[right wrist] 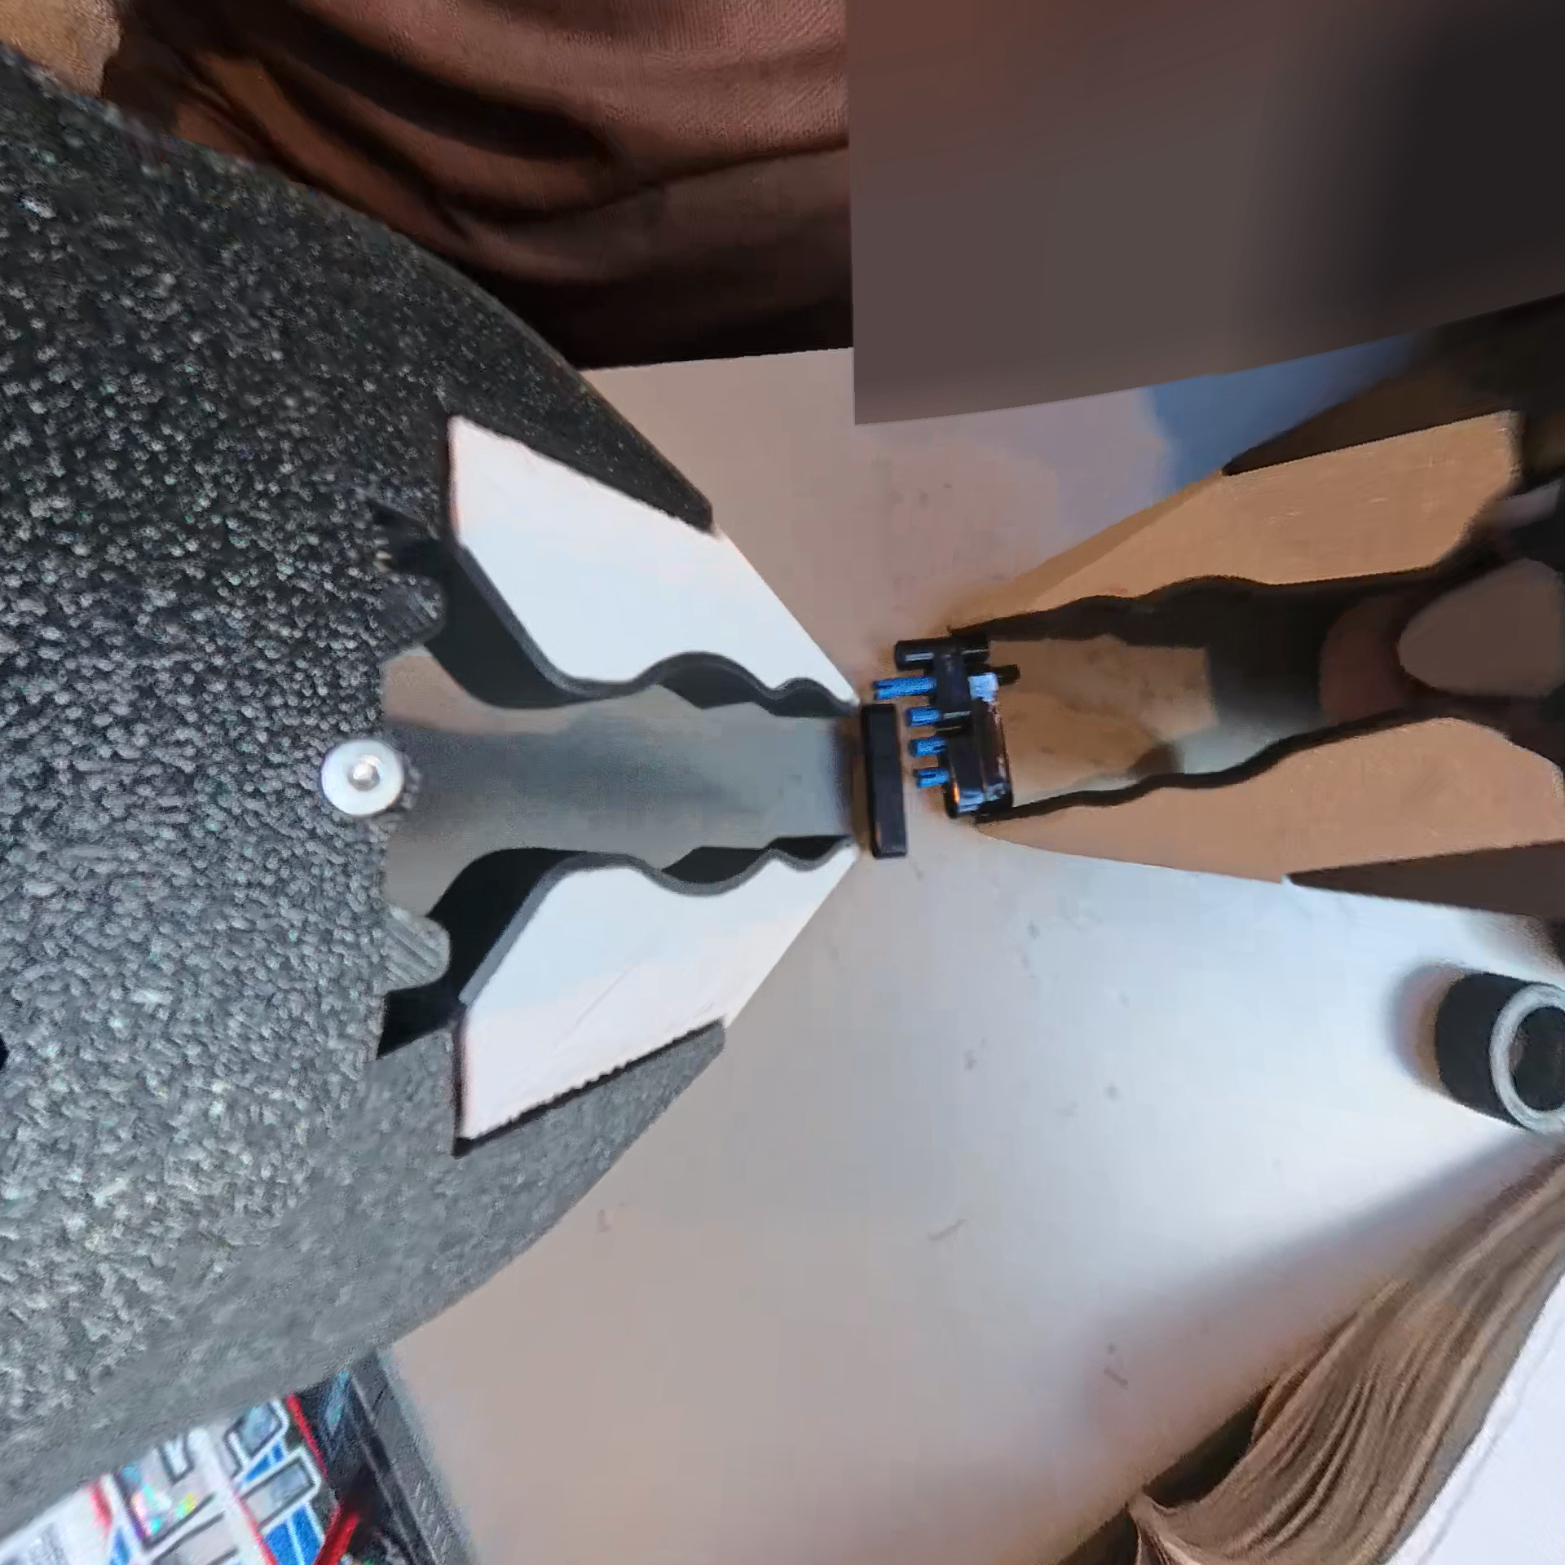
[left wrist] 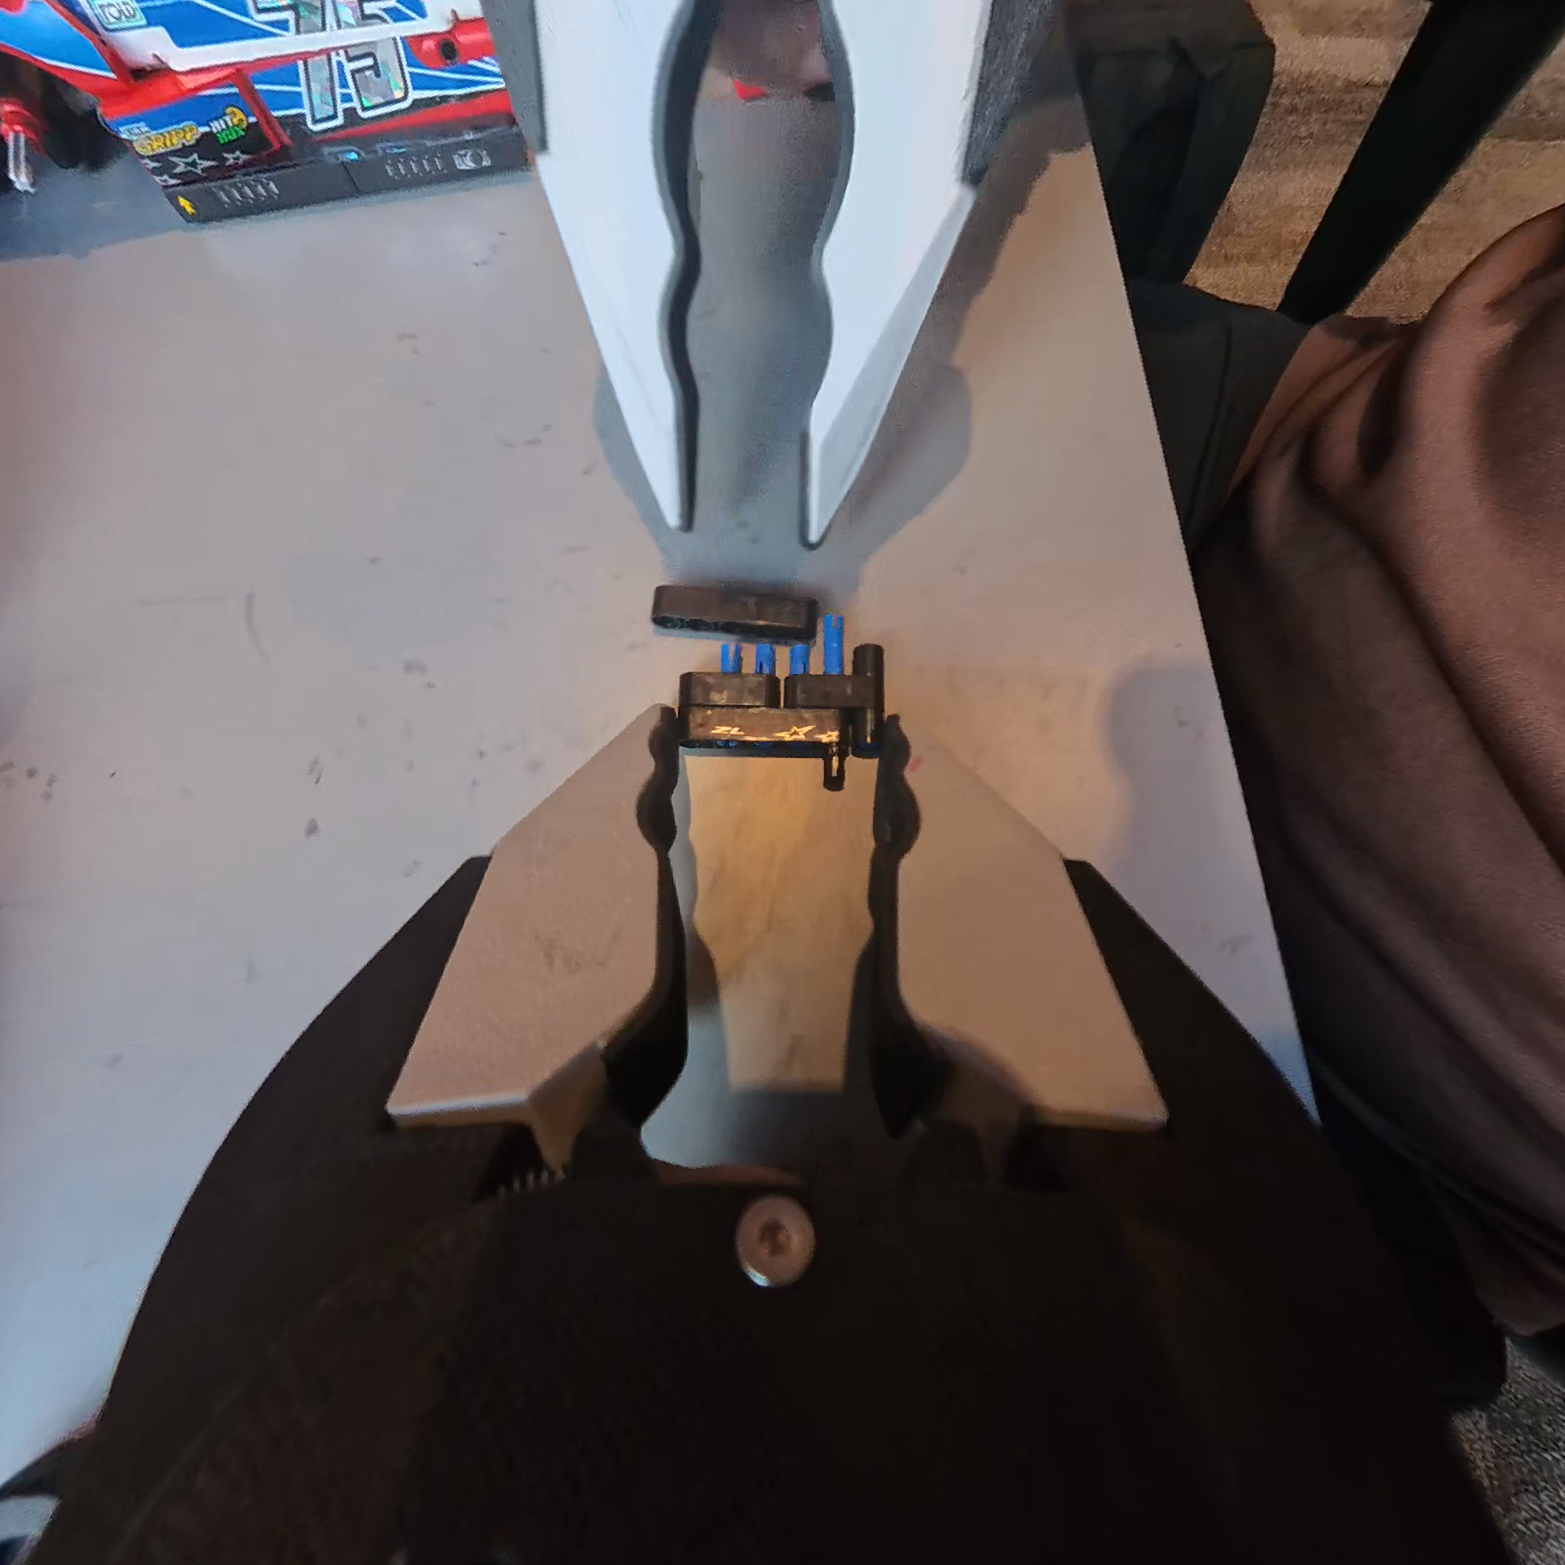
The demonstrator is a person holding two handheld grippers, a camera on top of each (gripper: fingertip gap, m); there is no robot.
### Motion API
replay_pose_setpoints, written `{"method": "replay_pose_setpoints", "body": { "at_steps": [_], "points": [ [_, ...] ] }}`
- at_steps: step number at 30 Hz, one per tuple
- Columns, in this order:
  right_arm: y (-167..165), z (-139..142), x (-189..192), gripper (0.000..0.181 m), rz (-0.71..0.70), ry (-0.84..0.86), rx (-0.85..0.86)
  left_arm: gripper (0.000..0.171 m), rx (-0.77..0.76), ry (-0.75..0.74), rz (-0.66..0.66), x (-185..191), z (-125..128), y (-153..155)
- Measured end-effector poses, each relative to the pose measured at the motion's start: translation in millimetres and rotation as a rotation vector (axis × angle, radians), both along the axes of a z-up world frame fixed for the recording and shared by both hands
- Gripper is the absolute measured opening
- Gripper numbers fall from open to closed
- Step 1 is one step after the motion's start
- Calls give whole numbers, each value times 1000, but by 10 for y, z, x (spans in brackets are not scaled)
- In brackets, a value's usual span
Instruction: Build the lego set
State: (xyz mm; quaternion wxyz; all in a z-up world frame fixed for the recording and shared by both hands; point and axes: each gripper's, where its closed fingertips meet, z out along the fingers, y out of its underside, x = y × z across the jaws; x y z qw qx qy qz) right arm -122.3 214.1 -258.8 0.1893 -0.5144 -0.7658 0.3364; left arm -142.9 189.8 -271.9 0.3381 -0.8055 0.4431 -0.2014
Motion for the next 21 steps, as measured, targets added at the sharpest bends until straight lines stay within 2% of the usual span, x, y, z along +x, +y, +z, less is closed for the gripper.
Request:
{"method": "replay_pose_setpoints", "body": {
  "at_steps": [2,6,12,21],
  "points": [
    [-17,21,-50,36,-29,-4,-28,45,0,0,3,-54,1,-2],
    [-38,-122,-89,43,-23,-33,25,45,0,1,11,-131,2,-4],
    [-33,-114,-137,43,-49,-21,-13,45,0,1,15,-155,2,1],
    [-67,-125,-160,40,4,18,-5,45,8,7,29,-153,2,43]
  ]
}}
